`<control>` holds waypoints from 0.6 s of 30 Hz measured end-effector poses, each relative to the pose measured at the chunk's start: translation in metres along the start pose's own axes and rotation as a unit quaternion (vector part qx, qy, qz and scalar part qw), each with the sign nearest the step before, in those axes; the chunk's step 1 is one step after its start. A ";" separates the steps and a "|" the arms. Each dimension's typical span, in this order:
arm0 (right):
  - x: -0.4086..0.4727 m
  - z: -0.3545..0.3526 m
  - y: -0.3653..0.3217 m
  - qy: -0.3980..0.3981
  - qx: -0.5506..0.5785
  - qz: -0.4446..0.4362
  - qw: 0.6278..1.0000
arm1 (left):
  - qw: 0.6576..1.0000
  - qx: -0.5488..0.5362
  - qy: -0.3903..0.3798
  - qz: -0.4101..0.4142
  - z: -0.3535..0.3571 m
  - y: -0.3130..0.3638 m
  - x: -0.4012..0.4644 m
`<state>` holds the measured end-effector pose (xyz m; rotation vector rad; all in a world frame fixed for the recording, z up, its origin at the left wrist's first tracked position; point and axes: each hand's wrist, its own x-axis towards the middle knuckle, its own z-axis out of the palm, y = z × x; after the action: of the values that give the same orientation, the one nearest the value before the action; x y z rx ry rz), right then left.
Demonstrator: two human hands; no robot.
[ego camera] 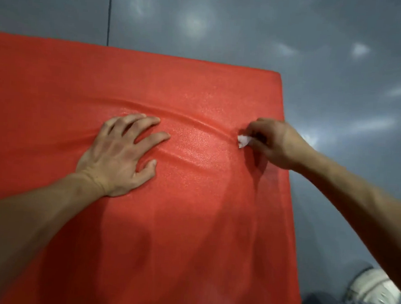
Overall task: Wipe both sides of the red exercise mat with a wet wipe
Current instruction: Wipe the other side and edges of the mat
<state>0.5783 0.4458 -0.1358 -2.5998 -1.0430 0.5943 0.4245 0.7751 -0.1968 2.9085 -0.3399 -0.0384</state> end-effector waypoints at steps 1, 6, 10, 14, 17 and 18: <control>-0.003 0.000 0.002 0.004 -0.012 -0.006 1.000 | 1.000 0.001 0.001 0.001 0.000 0.000 0.000; 0.053 -0.015 0.029 0.155 -0.039 0.104 0.982 | 1.000 -0.005 0.010 0.001 0.001 0.001 0.000; 0.026 0.000 0.018 0.108 -0.042 0.109 0.987 | 1.000 -0.012 0.011 0.002 0.002 0.001 0.002; -0.087 0.033 -0.018 0.060 0.008 0.080 0.995 | 0.999 -0.019 0.028 0.004 0.003 0.000 -0.002; -0.149 0.046 -0.034 0.016 0.010 0.076 0.997 | 0.999 -0.022 0.031 0.007 0.002 0.000 -0.002; -0.147 0.044 -0.032 0.034 -0.001 0.085 0.996 | 0.999 -0.023 0.031 0.008 0.002 0.000 -0.002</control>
<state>0.4421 0.3692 -0.1219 -2.7086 -0.8078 0.5394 0.4222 0.7750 -0.1988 2.8545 -0.3458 0.0458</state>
